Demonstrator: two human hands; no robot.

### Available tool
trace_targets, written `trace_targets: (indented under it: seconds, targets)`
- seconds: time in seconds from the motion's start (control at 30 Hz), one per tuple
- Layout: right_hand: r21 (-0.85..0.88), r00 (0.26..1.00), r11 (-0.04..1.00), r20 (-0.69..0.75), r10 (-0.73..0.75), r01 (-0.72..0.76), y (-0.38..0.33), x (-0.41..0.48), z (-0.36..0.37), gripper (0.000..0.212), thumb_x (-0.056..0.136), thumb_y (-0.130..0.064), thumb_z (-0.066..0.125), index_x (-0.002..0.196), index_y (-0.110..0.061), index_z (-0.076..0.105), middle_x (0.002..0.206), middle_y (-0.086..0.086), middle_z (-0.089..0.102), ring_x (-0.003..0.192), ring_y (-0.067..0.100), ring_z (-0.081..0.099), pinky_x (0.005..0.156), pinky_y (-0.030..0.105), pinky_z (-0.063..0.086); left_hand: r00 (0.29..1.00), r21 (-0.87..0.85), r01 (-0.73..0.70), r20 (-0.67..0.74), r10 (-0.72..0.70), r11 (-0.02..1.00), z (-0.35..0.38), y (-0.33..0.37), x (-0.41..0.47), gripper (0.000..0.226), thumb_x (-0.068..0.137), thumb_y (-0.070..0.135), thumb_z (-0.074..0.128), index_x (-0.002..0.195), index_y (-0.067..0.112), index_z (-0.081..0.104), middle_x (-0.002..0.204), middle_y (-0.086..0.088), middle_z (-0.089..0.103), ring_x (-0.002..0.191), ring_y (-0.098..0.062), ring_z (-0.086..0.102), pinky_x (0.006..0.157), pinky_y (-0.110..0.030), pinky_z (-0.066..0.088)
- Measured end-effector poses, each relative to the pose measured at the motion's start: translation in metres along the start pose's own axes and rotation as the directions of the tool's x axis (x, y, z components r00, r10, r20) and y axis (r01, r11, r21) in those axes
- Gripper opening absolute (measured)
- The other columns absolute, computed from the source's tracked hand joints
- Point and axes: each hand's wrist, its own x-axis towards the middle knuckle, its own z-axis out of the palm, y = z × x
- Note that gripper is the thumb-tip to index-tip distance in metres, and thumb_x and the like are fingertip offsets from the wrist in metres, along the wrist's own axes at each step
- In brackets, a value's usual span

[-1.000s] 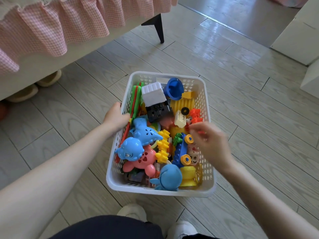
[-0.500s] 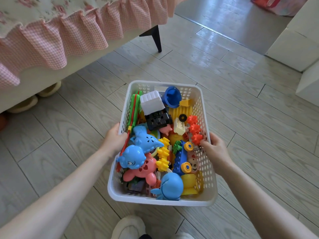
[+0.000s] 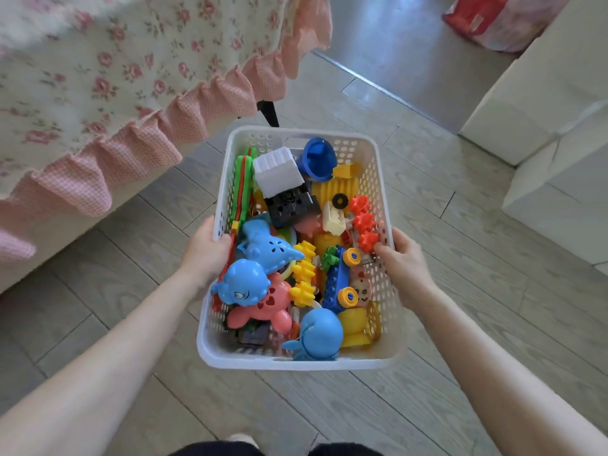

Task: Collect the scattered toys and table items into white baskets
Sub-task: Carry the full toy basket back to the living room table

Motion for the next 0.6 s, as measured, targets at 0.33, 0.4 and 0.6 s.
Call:
trace_targets:
  seconds: [0.33, 0.4, 0.6]
  targets:
    - [-0.008, 1.0, 1.0, 0.007, 0.03, -0.03, -0.185, -0.079, -0.057, 0.028, 0.093, -0.013, 0.047, 0.084, -0.037, 0.056, 0.087, -0.005, 0.067, 0.083, 0.012, 0.066, 0.052, 0.021, 0.052, 1.0, 0.044, 0.004, -0.013, -0.004, 0.999, -0.085, 0.176, -0.066, 0.038, 0.091, 0.002, 0.04, 0.127, 0.009, 0.048, 0.111, -0.006, 0.054, 0.097, -0.02, 0.05, 0.079, -0.028, 0.039]
    - [-0.008, 0.999, 0.999, 0.01, 0.036, -0.036, -0.228, -0.101, -0.069, 0.028, 0.093, -0.013, 0.047, 0.085, -0.039, 0.056, 0.089, -0.004, 0.067, 0.084, 0.012, 0.066, 0.055, 0.024, 0.053, 1.0, 0.042, 0.002, -0.012, -0.002, 0.999, -0.107, 0.215, -0.083, 0.037, 0.091, 0.001, 0.041, 0.126, 0.01, 0.049, 0.109, -0.006, 0.055, 0.095, -0.019, 0.05, 0.078, -0.028, 0.039]
    - [-0.031, 0.999, 1.0, 0.035, -0.005, 0.006, -0.36, -0.167, -0.104, 0.033, 0.091, -0.008, 0.046, 0.084, -0.038, 0.057, 0.086, -0.005, 0.067, 0.079, 0.011, 0.066, 0.056, 0.026, 0.054, 0.999, 0.027, -0.009, -0.039, 0.01, 1.0, -0.173, 0.331, -0.137, 0.032, 0.09, 0.0, 0.04, 0.12, 0.004, 0.051, 0.108, -0.013, 0.058, 0.092, -0.022, 0.052, 0.078, -0.03, 0.042]
